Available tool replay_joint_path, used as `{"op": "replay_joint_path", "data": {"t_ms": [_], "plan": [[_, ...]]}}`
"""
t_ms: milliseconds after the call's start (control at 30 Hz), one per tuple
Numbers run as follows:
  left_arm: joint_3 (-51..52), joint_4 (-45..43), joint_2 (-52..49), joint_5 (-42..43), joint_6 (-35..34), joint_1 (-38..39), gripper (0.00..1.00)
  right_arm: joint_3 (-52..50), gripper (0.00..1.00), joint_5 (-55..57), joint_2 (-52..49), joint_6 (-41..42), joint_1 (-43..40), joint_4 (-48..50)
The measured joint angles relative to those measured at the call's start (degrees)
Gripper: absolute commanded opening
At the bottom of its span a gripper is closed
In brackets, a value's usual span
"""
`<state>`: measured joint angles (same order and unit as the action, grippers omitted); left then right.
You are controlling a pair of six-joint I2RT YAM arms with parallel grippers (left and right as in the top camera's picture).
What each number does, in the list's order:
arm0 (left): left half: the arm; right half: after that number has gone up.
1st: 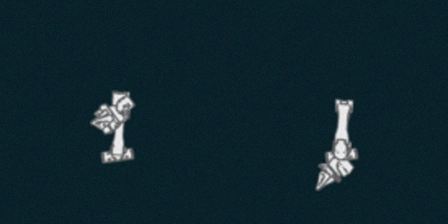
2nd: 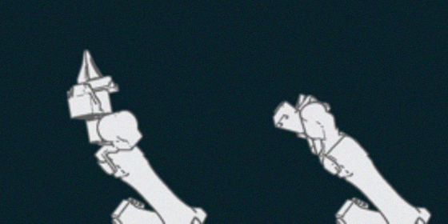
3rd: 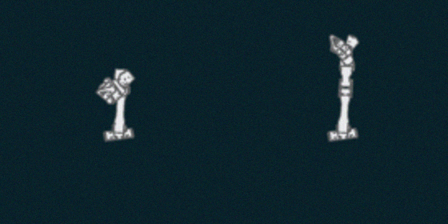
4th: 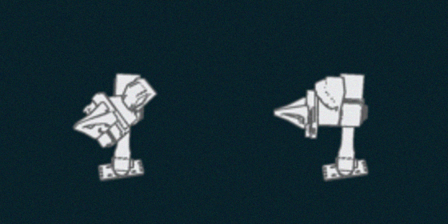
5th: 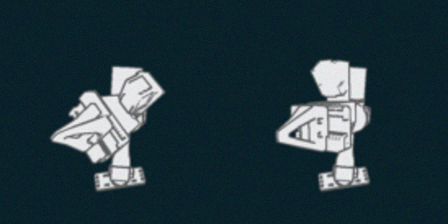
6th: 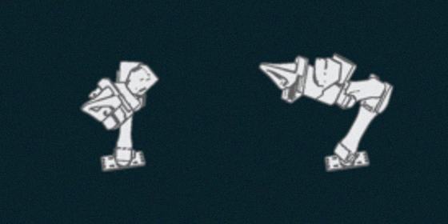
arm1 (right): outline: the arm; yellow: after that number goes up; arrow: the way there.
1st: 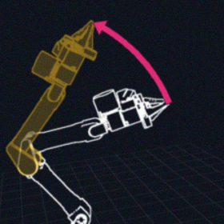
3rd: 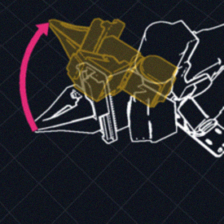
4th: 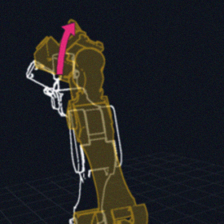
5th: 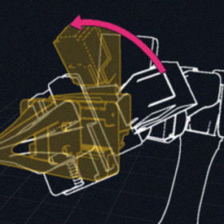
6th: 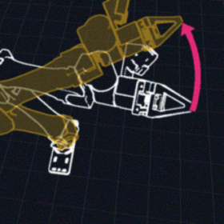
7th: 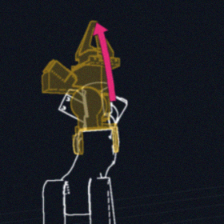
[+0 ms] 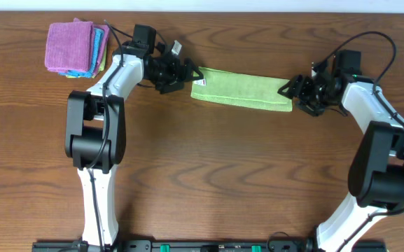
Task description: Fold the cloth
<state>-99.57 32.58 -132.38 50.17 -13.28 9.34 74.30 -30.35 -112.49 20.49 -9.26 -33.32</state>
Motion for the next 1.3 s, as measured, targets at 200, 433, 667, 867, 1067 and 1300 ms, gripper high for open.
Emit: {"op": "replay_joint_path", "data": {"t_ms": [200, 433, 667, 867, 1067, 1300], "plan": [[-1.1, 0.0, 2.8, -1.4, 5.7, -2.1, 0.05, 4.9, 0.01, 0.8, 1.6, -2.8, -2.3, 0.2], [-4.5, -4.7, 9.7, -10.1, 8.8, 0.9, 0.06, 9.3, 0.01, 10.0, 6.6, -6.9, 3.7, 1.0], [-4.4, -4.9, 3.1, -19.1, 9.1, 8.0, 0.06, 9.2, 0.01, 20.0, 0.7, -7.1, 10.3, 0.7], [-4.3, -4.9, 0.5, -21.9, 9.1, 8.3, 0.05, 9.2, 0.01, 22.4, -2.7, -6.0, 10.3, 0.2], [-4.3, -5.6, 0.1, -22.6, 9.1, 8.4, 0.06, 9.2, 0.01, 23.0, -2.8, -5.7, 10.3, 0.0], [-4.3, -3.9, -2.7, -23.0, 9.1, 8.5, 0.06, 9.2, 0.01, 23.3, -2.8, -5.6, 10.2, -0.1]]}}
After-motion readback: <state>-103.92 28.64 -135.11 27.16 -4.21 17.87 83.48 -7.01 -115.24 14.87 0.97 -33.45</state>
